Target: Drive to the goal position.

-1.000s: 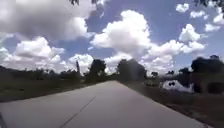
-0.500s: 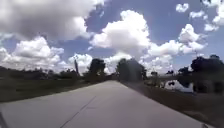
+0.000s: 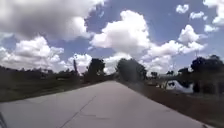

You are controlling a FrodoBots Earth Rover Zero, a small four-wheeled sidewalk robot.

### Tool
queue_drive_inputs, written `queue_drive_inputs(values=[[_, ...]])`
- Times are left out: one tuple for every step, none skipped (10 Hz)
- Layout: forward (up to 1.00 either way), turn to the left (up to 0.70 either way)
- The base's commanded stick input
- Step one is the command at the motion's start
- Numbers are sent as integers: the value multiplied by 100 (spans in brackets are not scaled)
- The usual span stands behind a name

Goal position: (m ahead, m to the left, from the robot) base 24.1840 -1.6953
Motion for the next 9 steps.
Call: queue_drive_inputs(values=[[85,0],[85,0],[85,0],[85,0],[85,0],[85,0],[85,0],[85,0],[85,0]])
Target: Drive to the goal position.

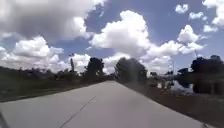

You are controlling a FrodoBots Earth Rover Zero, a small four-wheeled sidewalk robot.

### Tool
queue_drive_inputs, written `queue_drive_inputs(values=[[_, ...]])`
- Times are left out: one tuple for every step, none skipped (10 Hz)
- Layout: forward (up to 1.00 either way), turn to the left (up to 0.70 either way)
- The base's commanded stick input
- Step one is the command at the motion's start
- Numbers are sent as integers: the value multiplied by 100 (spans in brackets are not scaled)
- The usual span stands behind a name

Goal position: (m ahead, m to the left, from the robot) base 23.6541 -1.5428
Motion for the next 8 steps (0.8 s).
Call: queue_drive_inputs(values=[[85,0],[85,0],[85,0],[85,0],[85,0],[85,0],[85,0],[85,0]])
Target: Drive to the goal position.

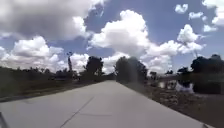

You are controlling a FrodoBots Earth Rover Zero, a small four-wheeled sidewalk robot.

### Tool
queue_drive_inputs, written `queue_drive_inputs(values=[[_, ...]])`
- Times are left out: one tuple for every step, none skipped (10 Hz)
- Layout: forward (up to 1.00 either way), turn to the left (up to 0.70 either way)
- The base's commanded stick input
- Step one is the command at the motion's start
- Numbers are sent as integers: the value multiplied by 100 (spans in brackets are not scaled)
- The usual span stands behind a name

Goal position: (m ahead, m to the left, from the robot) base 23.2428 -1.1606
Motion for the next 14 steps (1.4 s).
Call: queue_drive_inputs(values=[[85,0],[85,0],[85,0],[85,0],[85,0],[85,0],[85,0],[85,0],[85,0],[85,0],[85,0],[85,0],[85,0],[85,0]])
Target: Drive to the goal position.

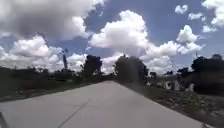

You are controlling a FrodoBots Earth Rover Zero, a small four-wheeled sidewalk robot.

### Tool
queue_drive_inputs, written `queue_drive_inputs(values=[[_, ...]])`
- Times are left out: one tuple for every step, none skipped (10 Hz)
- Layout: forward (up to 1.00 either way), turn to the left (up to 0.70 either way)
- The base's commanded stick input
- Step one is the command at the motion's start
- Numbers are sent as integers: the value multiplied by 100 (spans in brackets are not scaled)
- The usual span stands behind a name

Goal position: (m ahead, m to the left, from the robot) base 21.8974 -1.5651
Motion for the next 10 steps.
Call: queue_drive_inputs(values=[[85,0],[85,0],[85,0],[85,0],[85,0],[85,0],[85,0],[85,0],[85,0],[85,0]])
